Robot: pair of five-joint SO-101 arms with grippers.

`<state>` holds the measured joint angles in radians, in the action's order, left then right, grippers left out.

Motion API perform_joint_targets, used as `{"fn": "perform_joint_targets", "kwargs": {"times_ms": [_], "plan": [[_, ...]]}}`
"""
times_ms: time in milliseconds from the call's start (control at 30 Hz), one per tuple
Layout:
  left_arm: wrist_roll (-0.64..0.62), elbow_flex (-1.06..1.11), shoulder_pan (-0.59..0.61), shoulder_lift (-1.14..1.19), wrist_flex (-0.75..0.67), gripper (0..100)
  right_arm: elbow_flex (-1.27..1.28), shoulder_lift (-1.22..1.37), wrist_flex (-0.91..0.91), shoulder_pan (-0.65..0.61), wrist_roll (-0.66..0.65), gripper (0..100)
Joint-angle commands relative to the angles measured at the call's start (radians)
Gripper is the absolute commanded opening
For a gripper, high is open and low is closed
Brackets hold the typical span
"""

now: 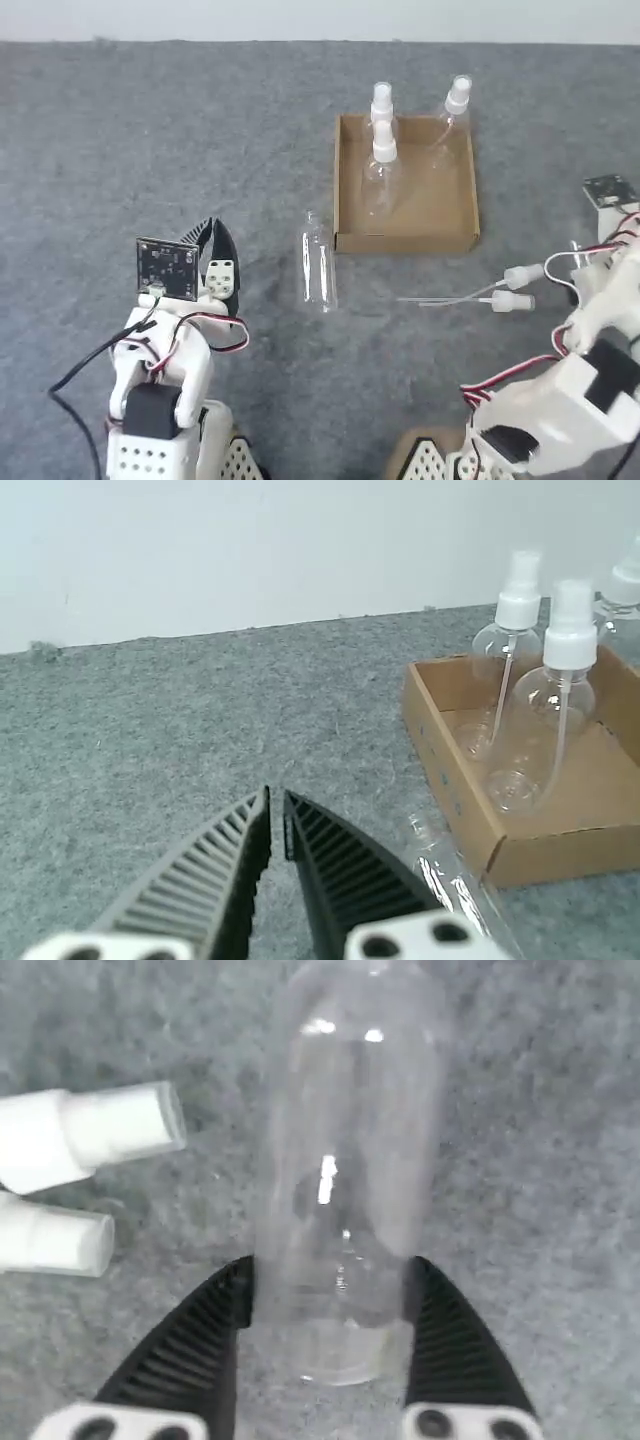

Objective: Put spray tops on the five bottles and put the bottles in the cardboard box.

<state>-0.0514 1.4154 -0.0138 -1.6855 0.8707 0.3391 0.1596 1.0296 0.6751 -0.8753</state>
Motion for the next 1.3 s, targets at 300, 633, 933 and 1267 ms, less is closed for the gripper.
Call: {"fn": "perform_joint_targets", "kwargs": {"times_ms": [300, 633, 933, 1267], "plan": [[-0.003, -0.005, 0.005, -0.002, -0.026, 1, -0.181, -0.142, 0.232, -0.073, 0.132, 21.0], [-0.003, -0.005, 0.002, -0.002, -0.026, 1, -0.175, -0.254, 0.302, -0.297, 0.5, 21.0], [-0.003, -0.005, 0.006, -0.002, -0.026, 1, -0.032, -0.245, 0.183, -0.427, 0.703, 21.0], [-0.003, -0.005, 0.003, -0.002, -0.026, 1, 0.114, -0.191, -0.047, -0.329, 0.924, 21.0]]}}
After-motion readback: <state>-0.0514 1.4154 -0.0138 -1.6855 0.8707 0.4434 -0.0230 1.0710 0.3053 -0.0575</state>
